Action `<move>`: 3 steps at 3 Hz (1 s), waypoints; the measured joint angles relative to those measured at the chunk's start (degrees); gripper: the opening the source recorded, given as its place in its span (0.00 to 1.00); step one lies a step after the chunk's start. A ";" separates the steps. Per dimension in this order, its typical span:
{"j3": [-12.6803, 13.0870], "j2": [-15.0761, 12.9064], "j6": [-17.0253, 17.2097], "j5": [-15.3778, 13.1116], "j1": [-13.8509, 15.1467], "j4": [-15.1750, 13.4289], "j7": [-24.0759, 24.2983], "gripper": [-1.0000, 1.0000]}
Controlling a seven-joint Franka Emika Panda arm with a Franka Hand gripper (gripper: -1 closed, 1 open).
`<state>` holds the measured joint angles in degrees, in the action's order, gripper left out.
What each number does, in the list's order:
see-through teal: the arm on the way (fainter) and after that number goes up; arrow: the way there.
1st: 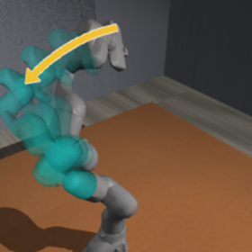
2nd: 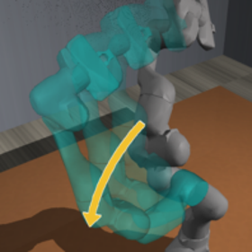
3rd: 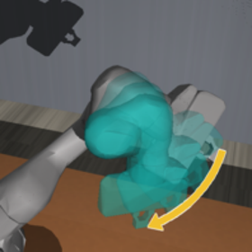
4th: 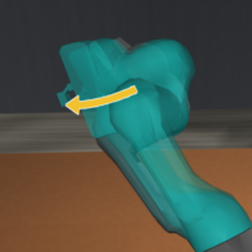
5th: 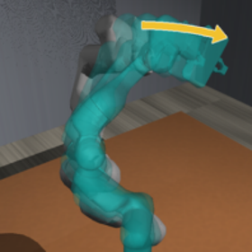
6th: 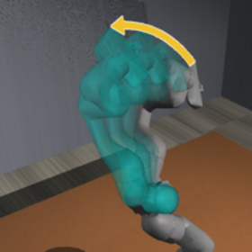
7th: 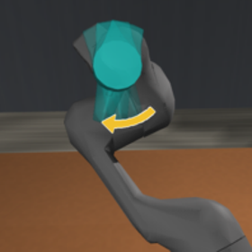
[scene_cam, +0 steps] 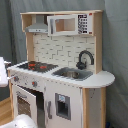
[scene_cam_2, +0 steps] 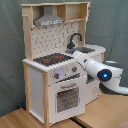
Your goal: Play with the kitchen
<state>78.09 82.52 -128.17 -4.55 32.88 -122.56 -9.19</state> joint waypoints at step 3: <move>-1.01 -4.32 -1.54 7.36 -1.17 0.13 -16.72 1.00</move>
<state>77.08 78.20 -129.71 2.81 31.71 -122.43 -25.90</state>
